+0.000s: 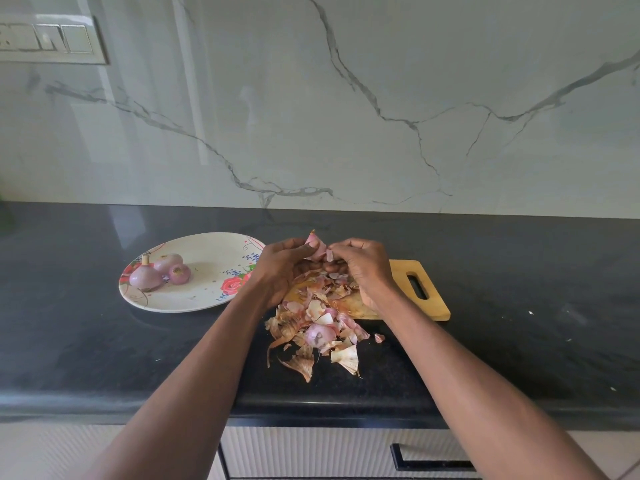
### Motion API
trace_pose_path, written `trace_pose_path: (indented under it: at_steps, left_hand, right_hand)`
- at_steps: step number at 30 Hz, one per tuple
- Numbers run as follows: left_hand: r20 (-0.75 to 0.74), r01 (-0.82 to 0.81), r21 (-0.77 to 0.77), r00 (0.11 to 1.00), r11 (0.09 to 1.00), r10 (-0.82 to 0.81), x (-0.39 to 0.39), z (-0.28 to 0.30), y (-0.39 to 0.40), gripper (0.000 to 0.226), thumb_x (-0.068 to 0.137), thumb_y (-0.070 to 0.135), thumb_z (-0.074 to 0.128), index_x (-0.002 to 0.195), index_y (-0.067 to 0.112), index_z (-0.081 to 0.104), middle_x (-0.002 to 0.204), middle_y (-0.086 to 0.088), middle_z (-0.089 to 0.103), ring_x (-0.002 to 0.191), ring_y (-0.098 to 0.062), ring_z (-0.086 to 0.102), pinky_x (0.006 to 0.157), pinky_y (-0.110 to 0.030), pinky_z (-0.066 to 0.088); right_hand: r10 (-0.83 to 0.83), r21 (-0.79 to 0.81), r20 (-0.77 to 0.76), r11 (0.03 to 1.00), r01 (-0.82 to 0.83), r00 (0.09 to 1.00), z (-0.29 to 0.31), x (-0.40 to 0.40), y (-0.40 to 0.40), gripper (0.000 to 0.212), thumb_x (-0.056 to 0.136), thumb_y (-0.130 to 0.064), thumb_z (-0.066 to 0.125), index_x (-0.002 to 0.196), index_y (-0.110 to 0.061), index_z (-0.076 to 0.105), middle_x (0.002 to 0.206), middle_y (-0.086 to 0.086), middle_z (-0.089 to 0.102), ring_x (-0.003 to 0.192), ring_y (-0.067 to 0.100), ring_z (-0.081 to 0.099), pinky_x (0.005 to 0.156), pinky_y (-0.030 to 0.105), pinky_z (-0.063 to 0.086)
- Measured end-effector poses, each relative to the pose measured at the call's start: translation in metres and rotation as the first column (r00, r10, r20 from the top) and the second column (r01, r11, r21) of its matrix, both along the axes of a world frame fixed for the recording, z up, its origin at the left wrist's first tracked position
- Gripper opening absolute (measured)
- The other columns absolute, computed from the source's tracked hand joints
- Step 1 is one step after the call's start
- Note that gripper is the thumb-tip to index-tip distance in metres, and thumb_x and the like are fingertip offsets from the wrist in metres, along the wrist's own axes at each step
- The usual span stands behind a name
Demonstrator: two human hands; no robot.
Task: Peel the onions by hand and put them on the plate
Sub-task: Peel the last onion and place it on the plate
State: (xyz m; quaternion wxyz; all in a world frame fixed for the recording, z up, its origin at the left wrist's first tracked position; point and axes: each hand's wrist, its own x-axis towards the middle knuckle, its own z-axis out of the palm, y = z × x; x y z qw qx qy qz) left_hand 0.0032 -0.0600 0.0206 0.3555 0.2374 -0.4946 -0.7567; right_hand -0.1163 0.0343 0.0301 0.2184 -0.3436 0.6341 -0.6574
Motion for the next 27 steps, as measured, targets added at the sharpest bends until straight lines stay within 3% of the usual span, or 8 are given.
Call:
trace_pose_path:
  at_steps: [3,7,10,12,14,18,22,27]
  left_hand:
    - [-0.020,0.020,0.045,1.000,0.999,-0.019,0.001,0.002,-0.002,0.015,0.096,0.002,0.061,0.103,-0.009,0.068,0.101,-0.023,0.073,0.088,-0.028,0.074,0.080,-0.033,0.063]
    - [-0.076,0.021,0.145,0.997,0.989,-0.010,0.001,0.003,-0.004,0.016,0.096,-0.001,0.059,0.110,-0.008,0.063,0.112,-0.026,0.069,0.092,-0.030,0.074,0.082,-0.036,0.063]
    - [-0.073,-0.021,0.164,0.997,0.986,0.033,0.002,0.003,-0.006,0.014,0.096,-0.001,0.059,0.110,-0.003,0.062,0.107,-0.025,0.071,0.090,-0.030,0.074,0.076,-0.034,0.064]
    - [-0.064,-0.043,0.163,0.996,0.986,0.054,0.003,0.003,-0.006,0.013,0.095,0.001,0.062,0.108,0.000,0.064,0.102,-0.021,0.073,0.088,-0.027,0.072,0.076,-0.034,0.062]
    - [-0.057,-0.048,0.151,0.997,0.987,0.057,0.004,0.002,-0.007,0.014,0.094,0.001,0.063,0.108,0.000,0.065,0.102,-0.020,0.073,0.087,-0.026,0.072,0.076,-0.033,0.061]
    - [-0.060,-0.030,0.138,0.997,0.990,0.038,0.004,0.000,-0.009,0.028,0.093,-0.002,0.062,0.121,-0.004,0.062,0.104,-0.022,0.073,0.086,-0.026,0.073,0.080,-0.034,0.062]
    - [-0.059,-0.024,0.118,0.998,0.993,0.031,0.002,0.000,-0.011,0.030,0.093,-0.004,0.062,0.123,-0.006,0.060,0.110,-0.024,0.072,0.088,-0.027,0.074,0.081,-0.035,0.062]
    - [-0.019,0.026,0.066,1.000,0.997,-0.025,0.003,0.001,-0.006,0.026,0.091,-0.003,0.064,0.117,-0.006,0.063,0.106,-0.023,0.073,0.088,-0.028,0.074,0.083,-0.036,0.062]
  right_hand:
    - [0.041,0.008,0.156,0.999,-0.042,0.987,0.000,-0.002,-0.002,0.010,0.073,-0.004,0.077,0.065,-0.007,0.074,0.068,0.015,0.071,0.063,0.027,0.068,0.070,0.040,0.059]
    - [0.117,-0.095,0.351,0.992,-0.089,0.929,0.007,-0.003,0.002,0.005,0.076,0.010,0.066,0.076,0.006,0.068,0.070,0.016,0.068,0.053,0.019,0.066,0.052,0.024,0.056]
    - [-0.004,0.045,0.019,0.999,0.003,1.000,0.004,-0.008,0.004,0.008,0.084,0.004,0.065,0.085,-0.001,0.071,0.076,0.012,0.072,0.057,0.017,0.067,0.053,0.027,0.056]
    - [-0.019,0.177,-0.394,0.980,0.096,0.919,0.001,-0.008,0.003,0.005,0.087,-0.009,0.070,0.084,-0.009,0.074,0.078,0.003,0.072,0.065,0.015,0.066,0.055,0.027,0.052]
    - [0.078,0.286,-0.548,0.953,0.099,0.833,-0.002,-0.004,0.001,0.008,0.086,-0.015,0.072,0.079,-0.013,0.076,0.073,-0.003,0.069,0.065,0.014,0.064,0.053,0.023,0.046]
    - [0.177,0.386,-0.584,0.919,0.079,0.792,-0.009,-0.002,-0.003,0.012,0.083,-0.020,0.072,0.072,-0.019,0.077,0.063,-0.005,0.068,0.051,0.010,0.055,0.047,0.019,0.038]
    - [0.029,0.161,-0.466,0.986,0.052,0.884,-0.005,-0.008,-0.003,0.023,0.089,-0.032,0.073,0.104,-0.015,0.075,0.094,-0.005,0.074,0.069,0.001,0.063,0.051,0.007,0.039]
    - [0.029,0.128,-0.353,0.992,0.017,0.935,-0.001,-0.009,-0.001,0.022,0.088,-0.028,0.075,0.105,-0.014,0.077,0.098,-0.002,0.076,0.084,0.010,0.070,0.071,0.027,0.057]
